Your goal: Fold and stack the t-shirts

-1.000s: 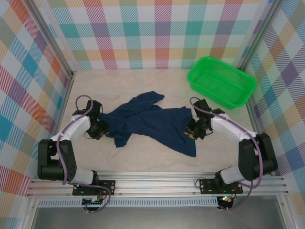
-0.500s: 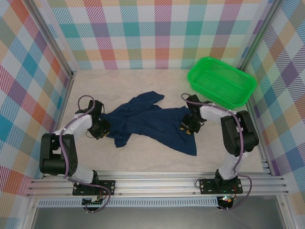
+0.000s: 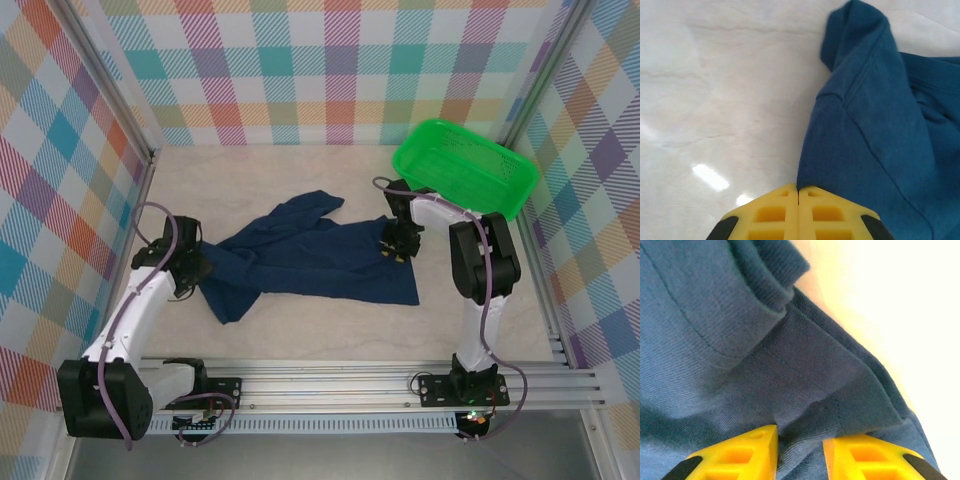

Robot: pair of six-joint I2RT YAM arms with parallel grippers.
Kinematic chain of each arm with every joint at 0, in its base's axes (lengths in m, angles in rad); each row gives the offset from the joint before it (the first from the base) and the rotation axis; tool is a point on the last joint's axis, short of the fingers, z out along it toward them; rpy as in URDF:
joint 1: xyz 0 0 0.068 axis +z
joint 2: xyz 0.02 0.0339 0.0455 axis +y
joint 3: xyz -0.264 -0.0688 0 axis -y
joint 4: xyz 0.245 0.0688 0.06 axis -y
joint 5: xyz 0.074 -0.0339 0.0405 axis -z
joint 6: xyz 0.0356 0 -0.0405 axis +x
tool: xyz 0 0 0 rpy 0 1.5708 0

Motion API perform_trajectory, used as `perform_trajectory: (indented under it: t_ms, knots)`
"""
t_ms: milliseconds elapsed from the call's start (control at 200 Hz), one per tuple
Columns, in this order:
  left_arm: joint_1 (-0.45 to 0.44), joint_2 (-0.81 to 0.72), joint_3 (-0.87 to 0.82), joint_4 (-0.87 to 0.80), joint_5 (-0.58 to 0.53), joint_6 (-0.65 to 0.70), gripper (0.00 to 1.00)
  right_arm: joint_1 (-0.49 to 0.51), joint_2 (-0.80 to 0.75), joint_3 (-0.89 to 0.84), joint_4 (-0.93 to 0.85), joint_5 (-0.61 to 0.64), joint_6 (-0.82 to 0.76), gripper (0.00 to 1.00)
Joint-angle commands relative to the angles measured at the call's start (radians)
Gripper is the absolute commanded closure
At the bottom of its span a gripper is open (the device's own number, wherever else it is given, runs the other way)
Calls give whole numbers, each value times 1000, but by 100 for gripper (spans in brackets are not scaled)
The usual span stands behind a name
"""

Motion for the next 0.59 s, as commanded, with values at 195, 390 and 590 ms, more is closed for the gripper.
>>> perform_trajectory:
  t_ms: [195, 390, 590]
  knots:
    - [102, 302, 86, -11, -135, 116, 52, 1, 43, 30, -37, 35, -91, 67]
    - [54, 220, 106, -86, -87, 89, 50, -19, 70, 65, -65, 58, -134, 65]
    - [-9, 100, -87, 16, 244, -74, 54, -81, 154, 159, -126, 120, -136, 65]
